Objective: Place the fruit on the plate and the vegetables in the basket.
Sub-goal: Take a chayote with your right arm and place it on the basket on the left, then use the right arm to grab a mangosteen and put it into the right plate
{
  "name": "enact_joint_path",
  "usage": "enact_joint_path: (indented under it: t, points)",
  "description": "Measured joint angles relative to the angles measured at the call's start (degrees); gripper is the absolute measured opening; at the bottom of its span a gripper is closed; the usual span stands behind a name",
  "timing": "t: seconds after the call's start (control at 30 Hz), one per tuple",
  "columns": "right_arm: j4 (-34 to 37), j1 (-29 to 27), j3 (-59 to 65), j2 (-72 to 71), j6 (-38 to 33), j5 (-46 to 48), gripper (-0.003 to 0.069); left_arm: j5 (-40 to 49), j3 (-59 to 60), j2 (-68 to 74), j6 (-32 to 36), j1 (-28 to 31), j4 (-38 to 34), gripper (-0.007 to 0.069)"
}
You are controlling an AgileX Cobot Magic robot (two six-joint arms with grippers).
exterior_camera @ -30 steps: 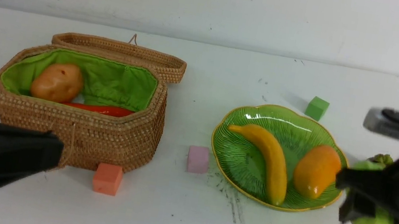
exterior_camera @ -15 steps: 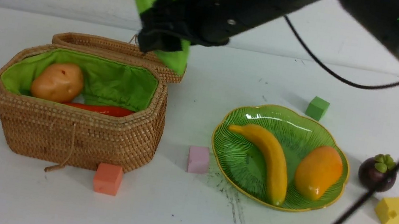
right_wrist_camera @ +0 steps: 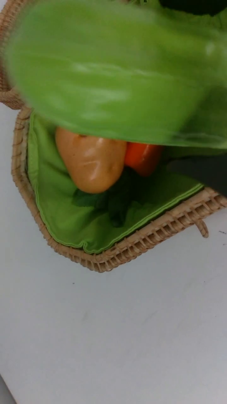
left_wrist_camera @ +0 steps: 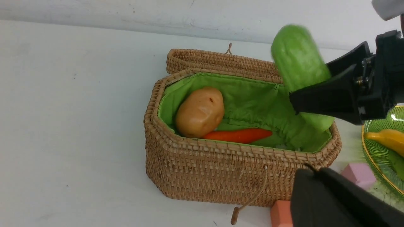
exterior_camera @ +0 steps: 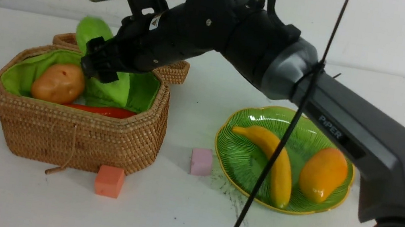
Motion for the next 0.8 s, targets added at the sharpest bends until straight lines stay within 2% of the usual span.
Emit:
enact_joint_path:
  t: [0.07,0.13,0.27,0.43,0.53,0.6,0.7,0.8]
  points:
    - [-0.3,0.0,-0.1,-0.5,0.0,0.6,0.0668,0.0,0.0,0.0,0.5,0.0,-0.8,0.0006]
    - [-1.2,0.0,-0.1,-1.5,0.0,1.4,0.0671,0.0,0.0,0.0,1.6,0.0,-2.2,0.0006]
    - [-3.2,0.0,-0.1,-6.1,1.5,6.9,0.0595,0.0,0.0,0.0,5.7,0.0,-6.4,0.0006]
    - [-11.1,0.0,-0.2,-15.5,6.9,21.3,0.0352,0.0,0.0,0.0,18.5,0.0,-19.9,0.0006]
    - [-19.2,0.0,-0.3,-21.4,9.0,27.7,0.0125,0.5,0.0,0.0,28.5,0.0,-30.4,0.0006]
    - [-23.9,-0.2,1.4,-24.8,11.1,28.2,0.0012,1.2,0.0,0.0,35.6,0.0,-38.7,0.0006]
    - [-27.1,-1.1,5.2,-28.7,13.5,28.5,-0.0015,2.4,0.0,0.0,45.1,0.0,-46.7,0.0006]
    - [-29.1,-5.3,15.6,-35.4,16.8,28.4,-0.0015,3.6,0.0,0.0,55.0,0.0,-55.0,0.0006]
